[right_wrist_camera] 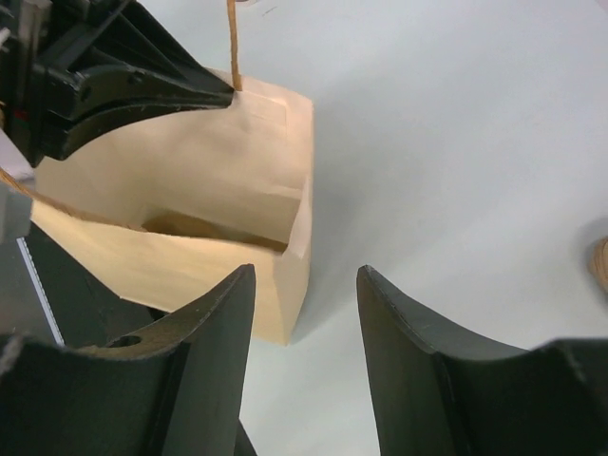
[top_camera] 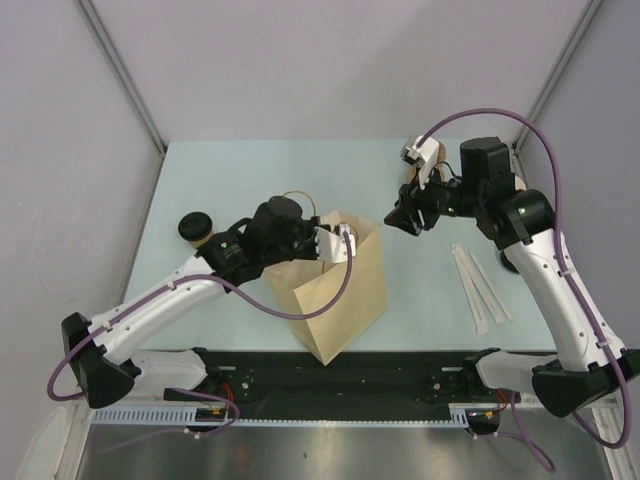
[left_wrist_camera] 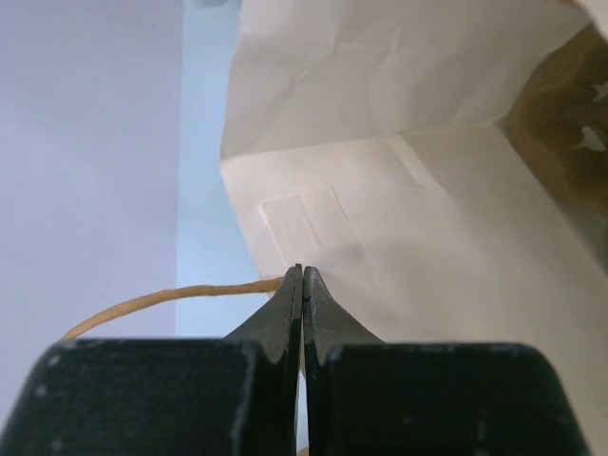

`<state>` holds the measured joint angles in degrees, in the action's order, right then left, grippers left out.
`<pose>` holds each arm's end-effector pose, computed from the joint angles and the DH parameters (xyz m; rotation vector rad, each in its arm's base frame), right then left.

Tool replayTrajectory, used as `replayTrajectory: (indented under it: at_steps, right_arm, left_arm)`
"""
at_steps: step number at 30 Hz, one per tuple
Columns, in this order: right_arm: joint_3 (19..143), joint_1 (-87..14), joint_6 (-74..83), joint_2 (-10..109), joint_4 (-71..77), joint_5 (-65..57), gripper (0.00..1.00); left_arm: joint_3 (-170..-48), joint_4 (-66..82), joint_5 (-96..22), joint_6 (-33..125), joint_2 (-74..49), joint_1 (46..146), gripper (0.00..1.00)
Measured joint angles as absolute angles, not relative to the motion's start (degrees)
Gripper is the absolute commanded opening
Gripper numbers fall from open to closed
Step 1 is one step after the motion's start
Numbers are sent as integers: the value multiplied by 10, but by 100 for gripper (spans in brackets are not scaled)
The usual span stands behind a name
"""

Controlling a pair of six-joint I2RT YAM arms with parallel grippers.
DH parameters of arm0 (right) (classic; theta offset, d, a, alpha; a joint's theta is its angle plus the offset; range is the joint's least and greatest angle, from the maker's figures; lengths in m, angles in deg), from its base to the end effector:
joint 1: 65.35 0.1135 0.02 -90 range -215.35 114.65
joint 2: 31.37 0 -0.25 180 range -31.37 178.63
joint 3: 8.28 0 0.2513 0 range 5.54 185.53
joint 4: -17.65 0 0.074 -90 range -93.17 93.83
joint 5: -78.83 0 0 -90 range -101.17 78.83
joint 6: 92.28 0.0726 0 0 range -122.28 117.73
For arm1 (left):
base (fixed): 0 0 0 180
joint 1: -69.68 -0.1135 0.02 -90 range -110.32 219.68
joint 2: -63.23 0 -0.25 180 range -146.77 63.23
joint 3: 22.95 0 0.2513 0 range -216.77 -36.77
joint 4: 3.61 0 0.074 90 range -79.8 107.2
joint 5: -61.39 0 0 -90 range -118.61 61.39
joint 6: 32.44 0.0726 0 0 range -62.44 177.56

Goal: Pack the takeout coffee

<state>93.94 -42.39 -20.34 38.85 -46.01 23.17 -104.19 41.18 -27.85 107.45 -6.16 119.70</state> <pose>0.2258 0.1401 0.4116 -1.0539 1.8039 0.6847 0.1941 -0.2300 0.3194 1.6376 1.3864 0.0129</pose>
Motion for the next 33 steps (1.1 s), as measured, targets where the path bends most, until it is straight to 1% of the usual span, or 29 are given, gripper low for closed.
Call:
replayTrajectory:
  at_steps: [8, 17, 23, 27, 32, 33]
  right_arm:
    - [939, -430, -205, 395, -451, 241, 53]
    - [939, -429, -228, 394, -457, 279, 51]
    - [936, -387, -290, 376, -508, 288, 52]
    - [934, -351, -304, 352, -521, 282, 52]
    - [933, -323, -303, 344, -511, 272, 47]
    - [933, -321, -302, 345, -509, 269, 43]
  left_arm:
    - [-1084, 407, -245, 1075, -80, 1197, 0]
    - [-1075, 401, -245, 1077, -96, 1206, 0]
    - [-1067, 397, -263, 1076, -118, 1207, 0]
    - [-1065, 394, -280, 1077, -119, 1207, 0]
    - [-1061, 394, -296, 1083, -119, 1207, 0]
    - [-1060, 394, -300, 1086, -119, 1207, 0]
